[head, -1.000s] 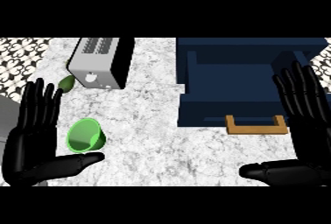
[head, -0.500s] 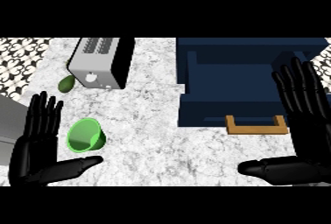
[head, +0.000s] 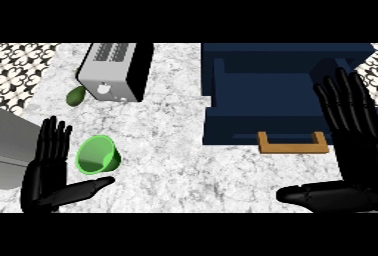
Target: Pick up the cup, place it into the drawer and close the drawer
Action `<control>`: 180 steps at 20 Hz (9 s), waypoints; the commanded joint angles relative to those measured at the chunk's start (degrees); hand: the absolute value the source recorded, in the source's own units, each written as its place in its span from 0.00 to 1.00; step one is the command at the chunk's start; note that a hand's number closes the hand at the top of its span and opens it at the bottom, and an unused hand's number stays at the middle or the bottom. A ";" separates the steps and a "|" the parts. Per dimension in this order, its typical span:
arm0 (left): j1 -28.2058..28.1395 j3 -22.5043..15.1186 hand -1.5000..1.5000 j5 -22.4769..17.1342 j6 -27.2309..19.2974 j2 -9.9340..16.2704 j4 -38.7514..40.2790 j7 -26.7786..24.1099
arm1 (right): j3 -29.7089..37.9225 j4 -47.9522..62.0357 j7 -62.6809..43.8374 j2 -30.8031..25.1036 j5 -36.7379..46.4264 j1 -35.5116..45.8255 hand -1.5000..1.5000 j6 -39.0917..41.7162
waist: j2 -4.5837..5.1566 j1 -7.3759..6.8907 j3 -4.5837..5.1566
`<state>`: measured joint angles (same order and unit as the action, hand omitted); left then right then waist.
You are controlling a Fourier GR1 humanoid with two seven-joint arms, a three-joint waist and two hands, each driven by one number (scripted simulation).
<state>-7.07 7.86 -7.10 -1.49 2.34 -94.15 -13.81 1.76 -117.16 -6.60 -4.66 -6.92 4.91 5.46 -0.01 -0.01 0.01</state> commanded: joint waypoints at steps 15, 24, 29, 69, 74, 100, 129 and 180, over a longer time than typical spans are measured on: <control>5.69 4.85 0.00 -0.89 2.90 2.60 21.57 -12.31 | 3.40 0.20 -2.88 -1.26 -2.65 4.36 0.00 0.47 | 0.01 -0.05 0.00; 8.25 5.22 0.00 -0.67 2.63 1.49 33.76 -20.42 | 2.84 -0.65 -0.99 -1.30 -3.22 -0.21 0.00 3.14 | 0.01 0.06 -0.01; 11.33 6.64 0.00 -1.59 4.68 4.13 41.51 -25.78 | -0.01 -1.88 -4.08 -0.01 -0.60 1.35 0.00 0.98 | 0.00 0.06 0.00; 27.52 7.83 1.00 -6.30 20.62 7.16 67.46 -44.48 | -0.21 -1.48 -2.54 0.69 0.19 0.71 0.00 1.27 | 0.11 0.28 0.04; 23.21 5.95 1.00 -6.13 18.81 4.84 61.57 -44.11 | 5.09 -0.53 1.21 -1.65 -4.78 -2.14 0.00 5.15 | -0.06 -0.06 -0.04; 27.79 -5.33 1.00 -10.83 7.49 -0.22 14.81 -8.81 | 4.27 2.00 -2.20 -1.39 -2.36 3.69 0.00 2.16 | -0.10 -0.37 -0.04; 66.90 -12.83 1.00 -5.85 -14.82 -2.34 40.75 1.33 | 5.18 -1.81 -5.18 -2.66 -5.18 2.35 0.00 3.53 | 0.23 1.20 -0.01; 82.26 -33.41 0.00 -36.65 -19.99 -2.21 64.94 -13.12 | 4.00 -1.43 -3.62 -1.70 -11.13 0.57 0.00 7.48 | 0.13 1.16 0.00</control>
<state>75.51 -28.49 -42.99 -23.72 0.02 -28.26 -26.10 5.50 -116.91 -8.94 -5.92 -17.64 6.41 13.13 0.67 3.48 -0.04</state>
